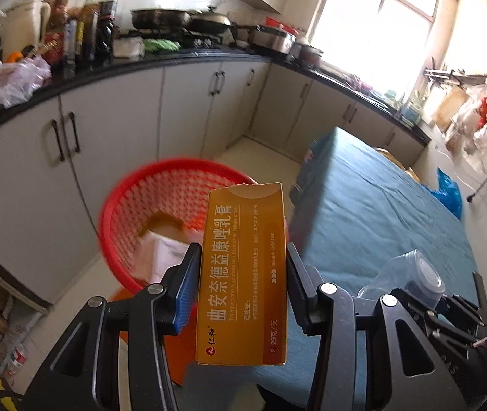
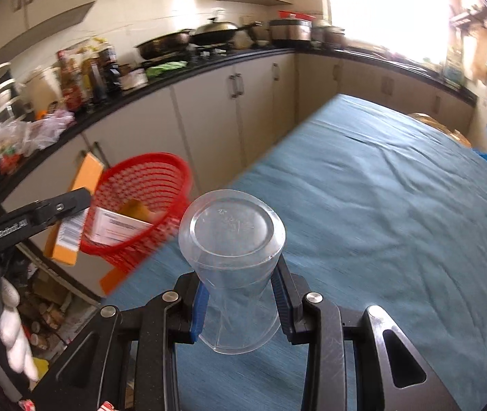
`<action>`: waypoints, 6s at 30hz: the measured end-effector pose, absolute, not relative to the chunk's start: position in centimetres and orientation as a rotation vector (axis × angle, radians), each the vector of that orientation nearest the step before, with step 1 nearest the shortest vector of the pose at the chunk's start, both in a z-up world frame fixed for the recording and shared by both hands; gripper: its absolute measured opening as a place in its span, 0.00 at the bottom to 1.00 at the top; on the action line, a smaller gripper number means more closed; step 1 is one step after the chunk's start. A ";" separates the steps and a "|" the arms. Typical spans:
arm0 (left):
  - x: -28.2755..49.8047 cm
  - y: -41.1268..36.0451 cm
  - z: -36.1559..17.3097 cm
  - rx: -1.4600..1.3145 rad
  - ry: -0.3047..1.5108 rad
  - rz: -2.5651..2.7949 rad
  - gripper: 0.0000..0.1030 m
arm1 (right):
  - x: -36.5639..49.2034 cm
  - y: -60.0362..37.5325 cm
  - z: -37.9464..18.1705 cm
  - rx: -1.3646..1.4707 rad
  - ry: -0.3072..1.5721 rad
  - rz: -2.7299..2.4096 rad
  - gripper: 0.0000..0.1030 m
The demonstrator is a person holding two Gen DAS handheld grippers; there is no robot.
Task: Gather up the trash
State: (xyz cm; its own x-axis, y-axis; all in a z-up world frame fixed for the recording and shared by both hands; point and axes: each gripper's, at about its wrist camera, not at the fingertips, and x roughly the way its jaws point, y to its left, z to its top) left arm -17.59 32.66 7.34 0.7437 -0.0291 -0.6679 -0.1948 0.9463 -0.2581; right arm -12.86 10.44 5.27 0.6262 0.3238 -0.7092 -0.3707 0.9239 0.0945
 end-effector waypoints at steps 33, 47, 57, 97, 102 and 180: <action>-17.9 27.5 5.0 -0.364 0.780 -0.053 0.44 | -13.9 5.1 4.8 -0.010 0.794 0.342 0.36; -19.2 36.9 9.9 -0.373 0.623 0.107 0.44 | -12.7 13.3 8.5 -0.104 0.743 0.511 0.36; -15.6 40.9 10.1 -0.291 0.625 0.211 0.44 | -9.6 22.4 9.2 -0.139 0.729 0.669 0.36; -11.5 43.6 7.5 -0.297 0.684 0.264 0.63 | -6.4 26.9 5.3 -0.106 0.768 0.707 0.50; -12.2 43.1 8.1 -0.284 0.677 0.271 0.66 | -7.5 25.3 6.1 -0.093 0.748 0.693 0.51; -34.5 29.1 9.0 -0.071 0.530 0.587 1.00 | -24.7 14.9 8.7 -0.183 0.612 0.496 0.86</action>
State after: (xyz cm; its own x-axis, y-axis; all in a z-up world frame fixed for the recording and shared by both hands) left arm -34.53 29.06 9.01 0.7034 0.5094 -0.4957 -0.5451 0.8342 0.0838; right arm -24.71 14.87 8.68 0.7060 0.3909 -0.5905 -0.4968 0.8676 -0.0196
